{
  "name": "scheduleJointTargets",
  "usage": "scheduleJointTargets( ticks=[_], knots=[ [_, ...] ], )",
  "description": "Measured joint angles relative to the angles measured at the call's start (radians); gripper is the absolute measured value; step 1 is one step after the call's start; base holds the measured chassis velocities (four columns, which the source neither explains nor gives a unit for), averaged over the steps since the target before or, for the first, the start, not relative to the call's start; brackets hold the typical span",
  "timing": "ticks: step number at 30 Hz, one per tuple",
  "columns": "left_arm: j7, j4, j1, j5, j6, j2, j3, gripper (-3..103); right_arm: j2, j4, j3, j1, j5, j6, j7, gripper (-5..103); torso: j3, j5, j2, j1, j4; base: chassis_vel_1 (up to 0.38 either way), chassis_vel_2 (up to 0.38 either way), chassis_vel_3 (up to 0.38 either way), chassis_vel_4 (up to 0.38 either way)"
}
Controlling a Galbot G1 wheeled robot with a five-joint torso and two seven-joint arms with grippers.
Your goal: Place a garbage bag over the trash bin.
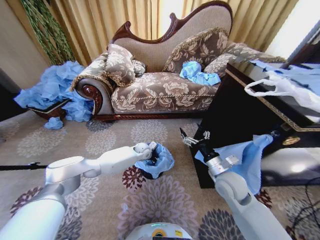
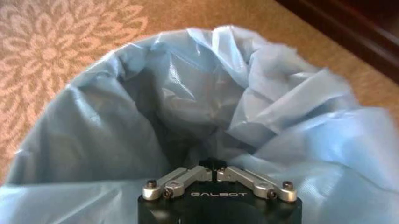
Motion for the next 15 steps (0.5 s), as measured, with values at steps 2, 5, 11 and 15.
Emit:
scheduleJointTargets(
  ticks=[2, 5, 11, 15],
  knots=[
    [0.004, 0.097, 0.03, 0.042, -0.047, -0.043, 0.016, 0, -0.005, 0.005, 0.007, -0.022, -0.002, 0.001, 0.0, 100, 0.0, -0.0005, 0.0, 0.0, -0.0004, 0.0, 0.0, 0.0, 0.0],
    [-0.01, 0.191, 0.071, 0.048, -0.076, -0.082, 0.01, 0, -0.01, 0.012, 0.019, -0.048, -0.003, 0.005, -0.001, 100, 0.0, -0.0002, 0.0, 0.0, 0.0005, 0.0, 0.0, 0.0, 0.0],
    [0.002, 0.166, 0.081, 0.033, -0.003, -0.081, 0.005, 0, -0.025, 0.02, 0.034, -0.062, -0.002, 0.009, -0.001, 100, 0.0, -0.0003, 0.0, 0.0, 0.0003, 0.0, 0.0, 0.0, 0.0],
    [0.016, 0.131, 0.062, 0.013, 0.02, -0.076, -0.01, 0, -0.023, 0.018, 0.03, -0.058, -0.002, 0.009, -0.002, 100, 0.0, 0.0, 0.0, 0.0, 0.0004, 0.0, 0.0, 0.0, 0.0]
  ],
)
